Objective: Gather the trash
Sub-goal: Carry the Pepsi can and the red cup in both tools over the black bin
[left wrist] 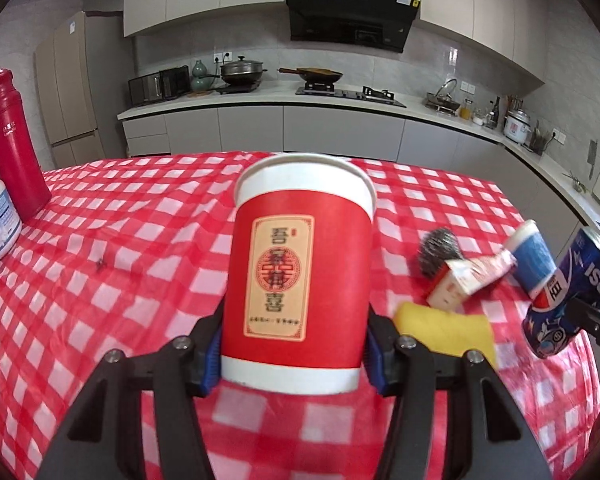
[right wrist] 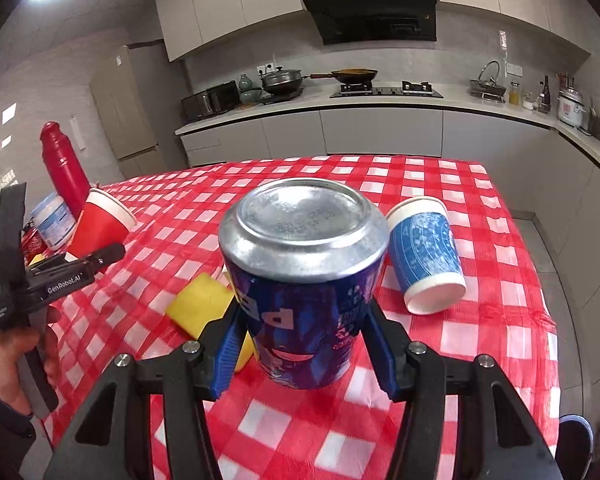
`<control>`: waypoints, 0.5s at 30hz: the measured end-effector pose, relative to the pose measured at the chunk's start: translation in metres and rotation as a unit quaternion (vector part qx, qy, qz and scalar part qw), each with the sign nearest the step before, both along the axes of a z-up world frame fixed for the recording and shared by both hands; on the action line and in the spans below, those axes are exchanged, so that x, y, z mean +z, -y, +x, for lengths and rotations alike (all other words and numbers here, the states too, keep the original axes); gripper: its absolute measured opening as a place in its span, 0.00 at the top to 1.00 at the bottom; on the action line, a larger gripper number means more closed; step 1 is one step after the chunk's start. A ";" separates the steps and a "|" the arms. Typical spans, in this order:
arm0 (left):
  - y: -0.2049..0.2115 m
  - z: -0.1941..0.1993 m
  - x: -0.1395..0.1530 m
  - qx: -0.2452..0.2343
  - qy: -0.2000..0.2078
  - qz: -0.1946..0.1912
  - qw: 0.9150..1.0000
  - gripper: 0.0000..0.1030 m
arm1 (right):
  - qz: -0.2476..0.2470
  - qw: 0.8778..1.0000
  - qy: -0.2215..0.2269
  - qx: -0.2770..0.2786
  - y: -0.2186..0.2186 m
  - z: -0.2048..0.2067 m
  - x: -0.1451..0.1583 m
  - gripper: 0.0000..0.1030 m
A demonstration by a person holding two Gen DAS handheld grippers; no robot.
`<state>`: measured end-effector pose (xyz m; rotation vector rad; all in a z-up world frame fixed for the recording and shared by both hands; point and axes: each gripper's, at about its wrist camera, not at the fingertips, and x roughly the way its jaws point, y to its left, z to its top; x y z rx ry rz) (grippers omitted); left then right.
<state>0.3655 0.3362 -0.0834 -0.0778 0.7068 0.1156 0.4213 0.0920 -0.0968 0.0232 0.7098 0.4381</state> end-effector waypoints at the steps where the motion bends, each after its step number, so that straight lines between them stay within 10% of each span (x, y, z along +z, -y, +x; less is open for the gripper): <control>1: 0.003 -0.004 -0.001 0.001 0.002 0.001 1.000 0.45 | 0.003 1.000 0.001 0.002 0.004 -0.003 0.001 0.43; 15: 0.088 -0.051 0.008 -0.004 0.017 0.000 1.000 0.45 | 0.016 1.000 0.014 -0.008 0.088 -0.045 0.021 0.43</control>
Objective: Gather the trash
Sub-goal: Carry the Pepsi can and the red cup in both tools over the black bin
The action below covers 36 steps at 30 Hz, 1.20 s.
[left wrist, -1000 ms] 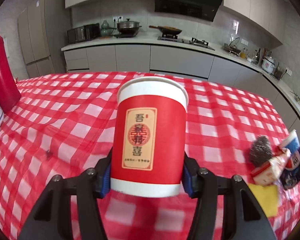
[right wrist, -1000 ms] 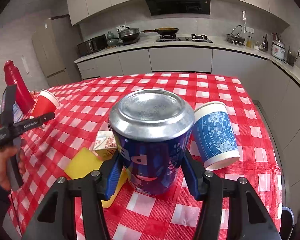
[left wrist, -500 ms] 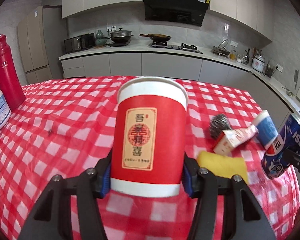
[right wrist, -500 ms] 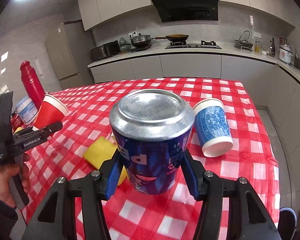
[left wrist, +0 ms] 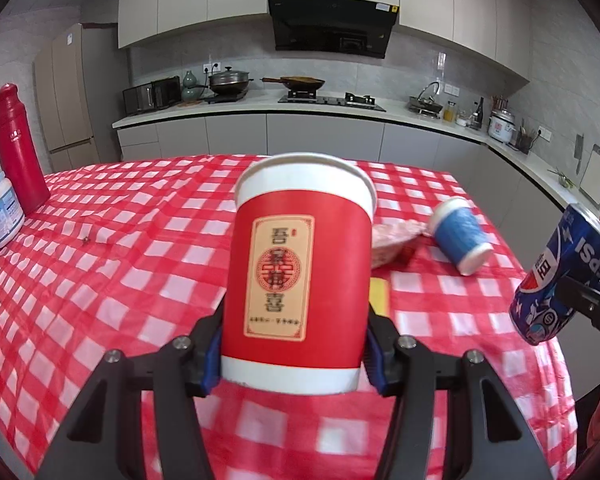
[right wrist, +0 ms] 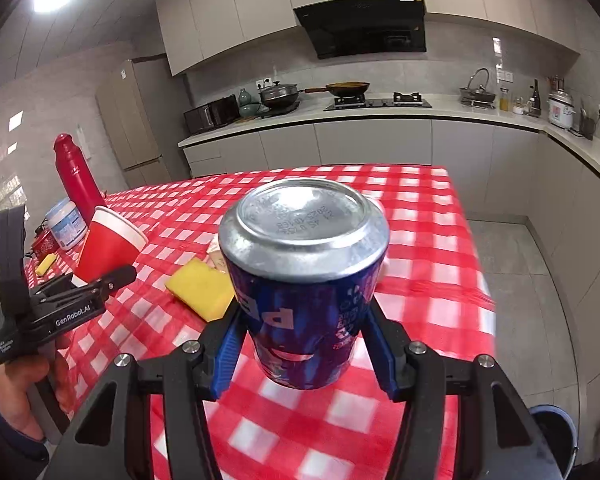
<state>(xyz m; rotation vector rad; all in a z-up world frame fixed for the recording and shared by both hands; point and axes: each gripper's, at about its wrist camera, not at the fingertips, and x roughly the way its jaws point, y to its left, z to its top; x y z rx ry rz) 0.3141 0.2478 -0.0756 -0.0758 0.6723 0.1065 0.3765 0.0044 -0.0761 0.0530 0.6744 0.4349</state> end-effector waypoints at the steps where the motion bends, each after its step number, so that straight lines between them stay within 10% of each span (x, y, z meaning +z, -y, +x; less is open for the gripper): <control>1: 0.007 -0.004 0.000 0.000 -0.001 -0.003 1.000 0.45 | -0.001 1.000 0.001 -0.002 0.009 -0.004 0.001 0.43; 36: 0.237 -0.083 -0.004 -0.051 0.028 -0.020 0.998 0.45 | -0.048 0.991 0.010 -0.126 0.228 -0.088 0.003 0.43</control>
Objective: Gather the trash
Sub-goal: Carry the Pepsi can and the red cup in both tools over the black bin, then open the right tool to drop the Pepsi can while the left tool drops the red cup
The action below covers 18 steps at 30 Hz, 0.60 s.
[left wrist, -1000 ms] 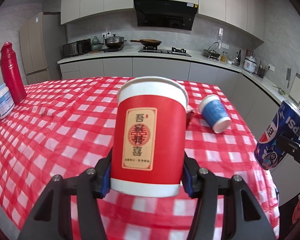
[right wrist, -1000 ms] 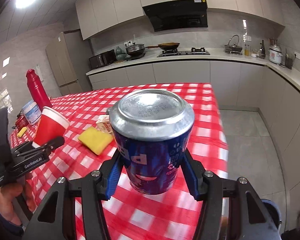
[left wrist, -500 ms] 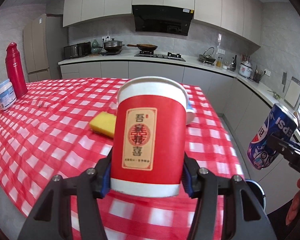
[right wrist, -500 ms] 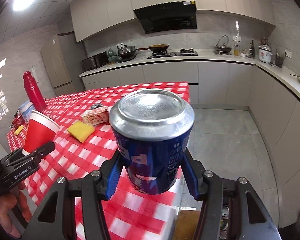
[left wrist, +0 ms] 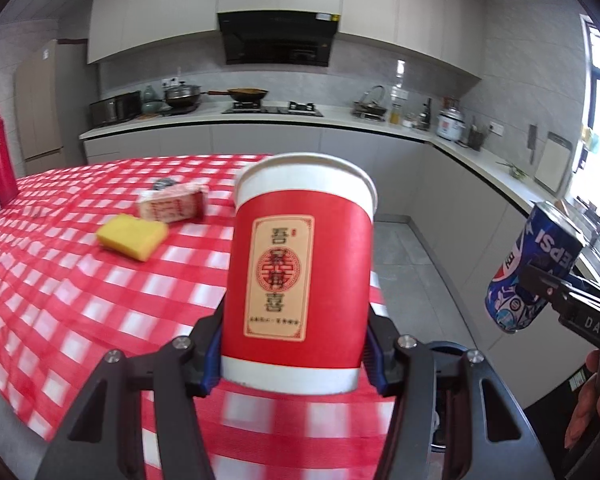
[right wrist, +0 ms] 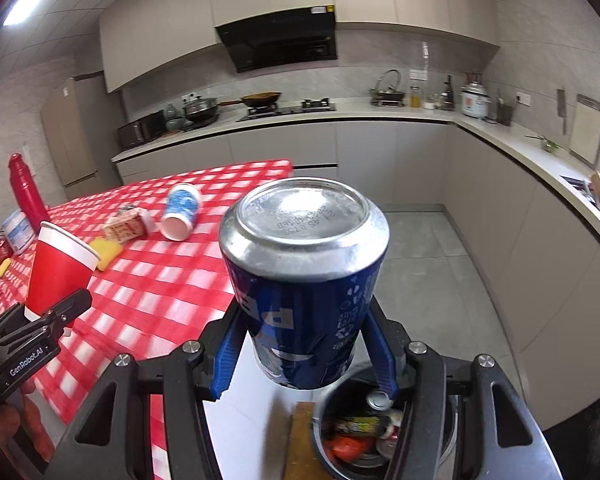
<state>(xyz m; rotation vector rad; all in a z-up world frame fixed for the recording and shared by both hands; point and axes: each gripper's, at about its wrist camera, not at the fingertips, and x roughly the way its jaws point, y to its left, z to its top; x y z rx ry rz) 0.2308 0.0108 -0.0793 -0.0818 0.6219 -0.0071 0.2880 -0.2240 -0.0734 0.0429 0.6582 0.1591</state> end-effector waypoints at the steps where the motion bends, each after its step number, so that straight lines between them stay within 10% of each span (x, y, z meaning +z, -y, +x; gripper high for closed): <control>1: 0.008 -0.001 -0.001 -0.006 0.000 -0.001 1.000 0.45 | -0.003 1.000 -0.001 -0.008 0.009 -0.003 -0.002 0.43; 18: 0.137 -0.010 -0.047 -0.096 -0.025 -0.003 0.995 0.45 | -0.029 0.995 -0.062 -0.068 0.127 -0.022 -0.075 0.43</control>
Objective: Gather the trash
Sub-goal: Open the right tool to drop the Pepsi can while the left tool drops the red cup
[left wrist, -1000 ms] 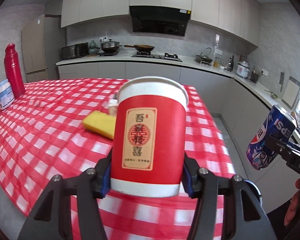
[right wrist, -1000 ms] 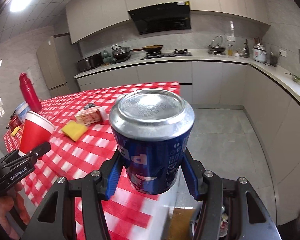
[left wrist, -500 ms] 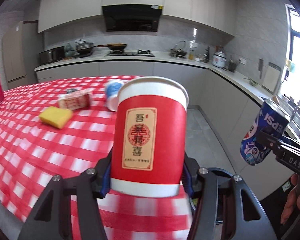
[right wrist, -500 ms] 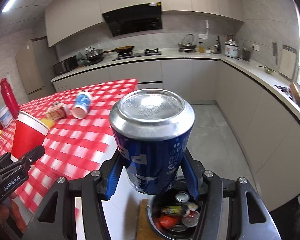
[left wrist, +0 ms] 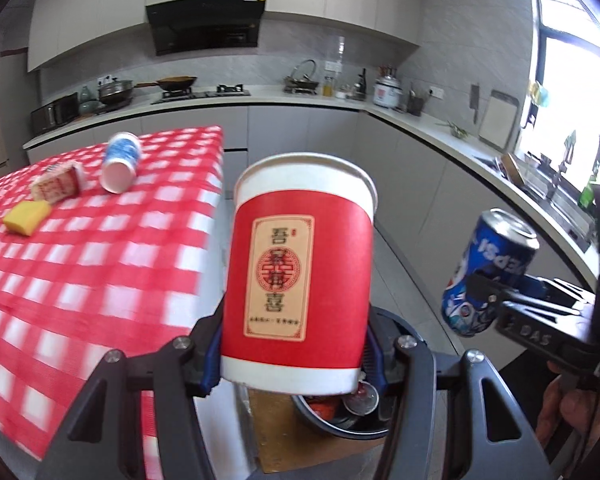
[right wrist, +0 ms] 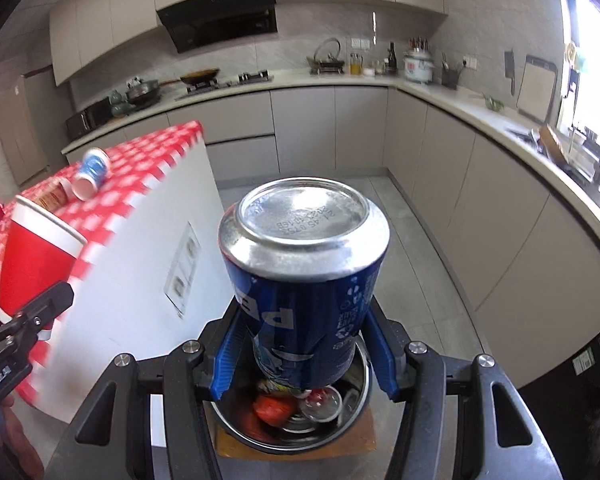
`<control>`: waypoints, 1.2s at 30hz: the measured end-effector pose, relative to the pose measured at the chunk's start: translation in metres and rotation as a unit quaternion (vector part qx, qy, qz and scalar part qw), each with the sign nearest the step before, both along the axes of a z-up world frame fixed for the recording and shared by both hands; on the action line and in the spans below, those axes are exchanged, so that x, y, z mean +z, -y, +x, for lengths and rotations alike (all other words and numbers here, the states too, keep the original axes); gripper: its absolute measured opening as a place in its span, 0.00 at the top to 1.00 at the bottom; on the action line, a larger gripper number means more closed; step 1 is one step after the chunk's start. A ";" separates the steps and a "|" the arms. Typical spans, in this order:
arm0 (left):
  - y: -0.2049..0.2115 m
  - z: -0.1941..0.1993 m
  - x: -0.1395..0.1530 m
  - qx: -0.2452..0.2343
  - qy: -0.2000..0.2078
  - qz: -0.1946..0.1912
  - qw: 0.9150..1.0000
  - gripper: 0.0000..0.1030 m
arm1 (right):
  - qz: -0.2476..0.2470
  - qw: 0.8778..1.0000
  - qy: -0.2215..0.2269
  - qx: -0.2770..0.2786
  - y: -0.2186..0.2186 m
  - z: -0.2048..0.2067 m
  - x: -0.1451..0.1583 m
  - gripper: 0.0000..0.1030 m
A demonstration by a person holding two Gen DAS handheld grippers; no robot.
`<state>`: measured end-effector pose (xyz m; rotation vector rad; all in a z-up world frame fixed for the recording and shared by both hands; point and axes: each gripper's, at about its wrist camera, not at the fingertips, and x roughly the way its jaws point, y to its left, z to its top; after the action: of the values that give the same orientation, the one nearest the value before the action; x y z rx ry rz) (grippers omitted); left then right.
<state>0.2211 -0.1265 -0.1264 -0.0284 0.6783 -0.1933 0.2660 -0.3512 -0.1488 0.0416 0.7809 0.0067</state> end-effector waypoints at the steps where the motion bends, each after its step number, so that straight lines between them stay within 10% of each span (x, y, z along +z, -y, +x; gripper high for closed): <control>1: 0.004 0.002 -0.005 -0.001 -0.005 0.000 1.000 0.45 | -0.002 1.000 -0.008 0.002 0.004 0.003 -0.011 0.43; 13: 0.033 0.012 -0.053 0.021 -0.040 0.019 0.999 0.45 | 0.004 0.997 -0.071 0.029 0.018 0.040 -0.102 0.42; 16: 0.037 0.010 -0.063 0.028 -0.047 0.023 0.998 0.45 | -0.017 0.996 -0.089 0.017 0.022 0.046 -0.121 0.23; 34: 0.111 0.026 -0.132 0.015 -0.104 0.006 0.994 0.43 | 0.008 0.996 -0.073 -0.046 0.108 0.019 -0.111 0.23; 36: 0.114 0.033 -0.135 0.014 -0.121 -0.002 0.993 0.21 | 0.013 0.996 -0.075 -0.051 0.112 0.016 -0.115 0.23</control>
<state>0.2539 -0.2408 -0.2619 -0.0662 0.9179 -0.1656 0.2815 -0.4633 -0.2636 0.1072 0.9287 -0.0837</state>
